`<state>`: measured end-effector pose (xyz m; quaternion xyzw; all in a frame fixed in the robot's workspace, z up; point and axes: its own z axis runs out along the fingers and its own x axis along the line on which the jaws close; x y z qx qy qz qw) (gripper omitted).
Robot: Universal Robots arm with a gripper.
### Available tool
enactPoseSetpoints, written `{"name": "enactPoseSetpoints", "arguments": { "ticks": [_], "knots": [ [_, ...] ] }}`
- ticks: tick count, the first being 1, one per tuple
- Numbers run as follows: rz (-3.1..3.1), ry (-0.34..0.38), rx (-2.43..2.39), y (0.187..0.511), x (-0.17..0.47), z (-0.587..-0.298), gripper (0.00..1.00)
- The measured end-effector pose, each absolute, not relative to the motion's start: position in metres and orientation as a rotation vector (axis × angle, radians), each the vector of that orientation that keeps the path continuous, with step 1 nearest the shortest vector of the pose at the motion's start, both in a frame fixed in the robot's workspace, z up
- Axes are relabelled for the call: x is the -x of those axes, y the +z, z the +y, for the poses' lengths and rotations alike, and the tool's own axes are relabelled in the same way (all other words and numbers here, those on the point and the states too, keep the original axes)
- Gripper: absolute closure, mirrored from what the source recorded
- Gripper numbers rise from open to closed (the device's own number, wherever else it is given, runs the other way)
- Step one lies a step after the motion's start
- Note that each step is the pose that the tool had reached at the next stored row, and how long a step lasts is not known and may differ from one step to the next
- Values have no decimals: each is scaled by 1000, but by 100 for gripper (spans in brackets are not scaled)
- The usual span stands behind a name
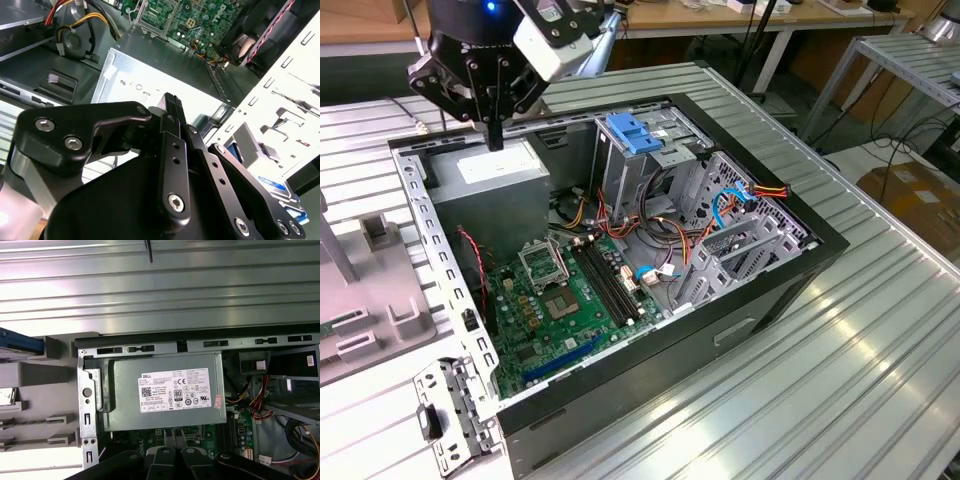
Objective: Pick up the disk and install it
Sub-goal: 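Reach for the disk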
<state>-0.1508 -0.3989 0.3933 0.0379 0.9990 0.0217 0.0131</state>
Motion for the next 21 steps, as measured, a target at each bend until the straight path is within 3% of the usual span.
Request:
{"name": "enactPoseSetpoints", "arguments": {
  "ticks": [21],
  "knots": [
    [3112,68,-118,393,187,-399,89]
  ]
}}
